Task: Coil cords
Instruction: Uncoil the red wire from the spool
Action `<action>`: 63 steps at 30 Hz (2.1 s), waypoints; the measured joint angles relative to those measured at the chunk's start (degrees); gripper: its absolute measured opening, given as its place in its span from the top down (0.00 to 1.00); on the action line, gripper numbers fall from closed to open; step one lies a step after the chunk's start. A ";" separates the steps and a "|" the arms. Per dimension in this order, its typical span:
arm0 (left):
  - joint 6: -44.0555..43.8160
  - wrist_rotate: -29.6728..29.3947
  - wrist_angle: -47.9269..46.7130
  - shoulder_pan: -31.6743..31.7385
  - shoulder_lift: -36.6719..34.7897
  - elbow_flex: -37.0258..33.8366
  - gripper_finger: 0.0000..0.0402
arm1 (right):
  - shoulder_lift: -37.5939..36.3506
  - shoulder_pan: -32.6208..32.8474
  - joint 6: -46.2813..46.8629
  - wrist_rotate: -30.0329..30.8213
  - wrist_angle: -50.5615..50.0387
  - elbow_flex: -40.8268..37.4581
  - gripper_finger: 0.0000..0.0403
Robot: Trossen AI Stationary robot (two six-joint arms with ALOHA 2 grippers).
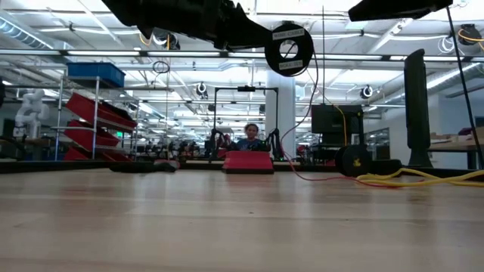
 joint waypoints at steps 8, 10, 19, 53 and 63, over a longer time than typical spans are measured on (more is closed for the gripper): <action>-0.17 -0.02 0.00 0.00 -0.02 0.00 1.00 | 3.30 0.01 1.71 0.18 1.07 0.00 0.80; -0.20 -0.02 -0.04 0.00 -0.04 0.00 1.00 | 3.38 0.01 2.47 0.38 1.08 0.00 0.80; -0.44 -0.02 -0.24 0.00 -0.04 0.00 1.00 | 3.38 0.01 3.00 0.71 2.07 0.00 0.79; -0.48 -0.02 -0.21 0.00 -0.07 0.07 1.00 | 3.56 -14.28 -3.53 -5.91 3.25 -0.02 0.64; -0.48 -0.02 -0.54 0.01 -0.09 0.07 1.00 | 4.04 -16.82 -4.78 -6.09 2.19 -0.07 0.71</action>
